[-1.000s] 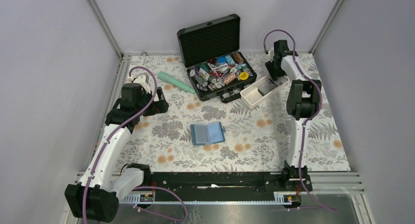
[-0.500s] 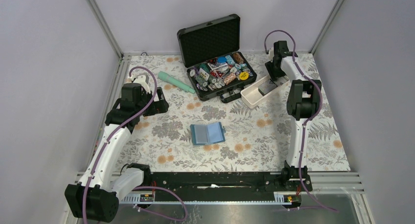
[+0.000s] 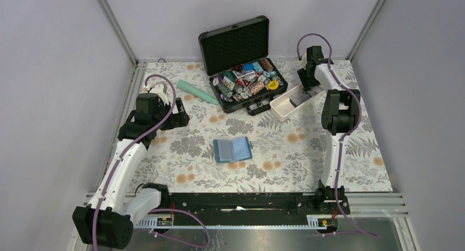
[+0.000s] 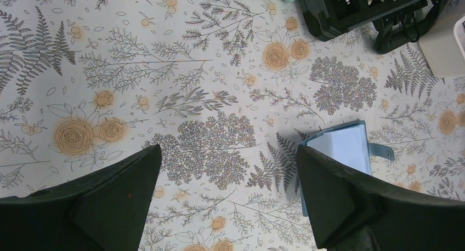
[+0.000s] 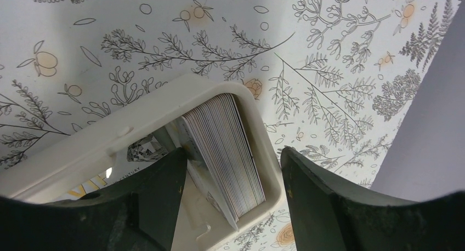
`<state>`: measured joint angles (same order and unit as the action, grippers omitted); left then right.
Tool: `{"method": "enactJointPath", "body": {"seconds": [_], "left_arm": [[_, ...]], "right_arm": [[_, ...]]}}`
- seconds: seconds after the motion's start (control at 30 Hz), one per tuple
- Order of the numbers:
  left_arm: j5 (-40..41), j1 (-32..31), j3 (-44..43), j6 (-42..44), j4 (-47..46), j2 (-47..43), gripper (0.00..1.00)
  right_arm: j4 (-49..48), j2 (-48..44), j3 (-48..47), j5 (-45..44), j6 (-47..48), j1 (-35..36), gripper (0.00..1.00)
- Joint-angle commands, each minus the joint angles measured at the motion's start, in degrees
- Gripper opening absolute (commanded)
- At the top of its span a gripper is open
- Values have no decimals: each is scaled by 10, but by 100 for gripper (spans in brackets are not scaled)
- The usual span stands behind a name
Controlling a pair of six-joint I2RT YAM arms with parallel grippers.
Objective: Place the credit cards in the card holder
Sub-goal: Pick up the credit card from the storage box.
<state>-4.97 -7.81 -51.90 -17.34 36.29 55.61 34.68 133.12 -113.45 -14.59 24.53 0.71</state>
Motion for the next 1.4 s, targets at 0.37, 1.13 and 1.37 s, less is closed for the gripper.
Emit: {"method": "enactJointPath", "body": {"seconds": [0.37, 1.13, 1.37], "left_arm": [[-12, 3, 5, 7, -27, -16, 99], [-15, 3, 8, 7, -29, -19, 99], [-16, 3, 8, 6, -29, -17, 99]], "right_arm": [[-41, -59, 19, -55, -4, 6, 64], [-8, -73, 14, -58, 3, 30, 27], [10, -77, 3, -66, 2, 34, 17]]}}
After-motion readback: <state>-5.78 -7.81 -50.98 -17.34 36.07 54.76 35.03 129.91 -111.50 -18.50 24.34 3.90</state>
